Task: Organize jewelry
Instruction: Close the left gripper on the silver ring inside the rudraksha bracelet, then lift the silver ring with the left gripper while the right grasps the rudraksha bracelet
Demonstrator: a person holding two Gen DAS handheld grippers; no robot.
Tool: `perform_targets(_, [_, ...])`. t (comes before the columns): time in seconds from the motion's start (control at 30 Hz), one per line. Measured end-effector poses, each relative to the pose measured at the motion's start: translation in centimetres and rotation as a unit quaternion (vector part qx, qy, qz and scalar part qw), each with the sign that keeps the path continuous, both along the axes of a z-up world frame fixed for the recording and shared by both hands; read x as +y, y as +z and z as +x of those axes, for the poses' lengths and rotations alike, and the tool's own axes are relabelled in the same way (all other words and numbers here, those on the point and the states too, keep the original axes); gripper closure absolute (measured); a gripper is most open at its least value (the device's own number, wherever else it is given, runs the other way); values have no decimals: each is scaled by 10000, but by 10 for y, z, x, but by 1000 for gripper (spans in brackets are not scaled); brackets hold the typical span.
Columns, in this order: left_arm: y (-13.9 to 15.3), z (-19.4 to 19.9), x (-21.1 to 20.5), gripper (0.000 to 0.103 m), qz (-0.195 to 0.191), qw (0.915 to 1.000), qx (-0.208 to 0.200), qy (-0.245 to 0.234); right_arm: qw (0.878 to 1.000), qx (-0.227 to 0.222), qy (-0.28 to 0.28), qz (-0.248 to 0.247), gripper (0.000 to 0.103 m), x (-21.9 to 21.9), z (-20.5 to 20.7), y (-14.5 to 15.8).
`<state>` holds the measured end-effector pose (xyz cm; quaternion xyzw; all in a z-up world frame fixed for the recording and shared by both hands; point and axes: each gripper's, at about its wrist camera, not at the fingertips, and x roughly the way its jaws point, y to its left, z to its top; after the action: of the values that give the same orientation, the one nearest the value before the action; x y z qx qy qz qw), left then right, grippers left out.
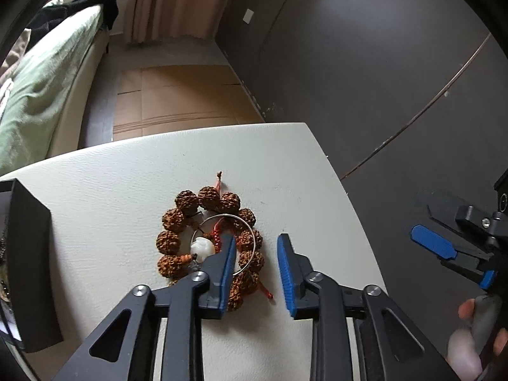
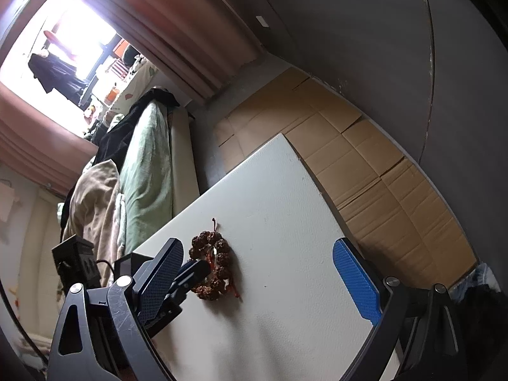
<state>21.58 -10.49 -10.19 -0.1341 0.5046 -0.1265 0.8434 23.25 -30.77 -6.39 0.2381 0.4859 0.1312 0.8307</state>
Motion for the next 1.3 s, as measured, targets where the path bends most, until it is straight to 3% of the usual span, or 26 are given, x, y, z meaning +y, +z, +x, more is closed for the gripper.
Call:
perform_targets(0.2, [-13, 2, 2, 87, 11, 9999, 163, 16, 10000, 33, 33, -20, 7, 3, 0, -2])
perform_targets(0.4, [-10, 0, 4, 102, -125, 9999, 69, -13, 10000, 12, 47, -10, 7, 5, 0, -1])
perform_targets(0.77, [20, -7, 32, 102, -550, 9981, -217, 195, 9996, 78, 257, -79, 8, 21, 3, -7])
perform_targets(0.87, [33, -11, 43, 102, -629, 9970, -348, 297, 9990, 158, 411, -122, 23, 33, 6, -12])
perform_targets(0.97, [43, -14, 53, 102, -676, 9960, -454, 368, 9981, 205, 541, -215, 27, 48, 8, -19])
perform_targets(1.2, [56, -19, 79, 102, -723, 9940, -598, 563, 9935, 358, 962, -486, 51, 92, 16, -40])
perform_targets(1.3, [56, -22, 91, 102, -696, 9935, -604, 668, 9915, 409, 1045, -657, 57, 109, 19, -50])
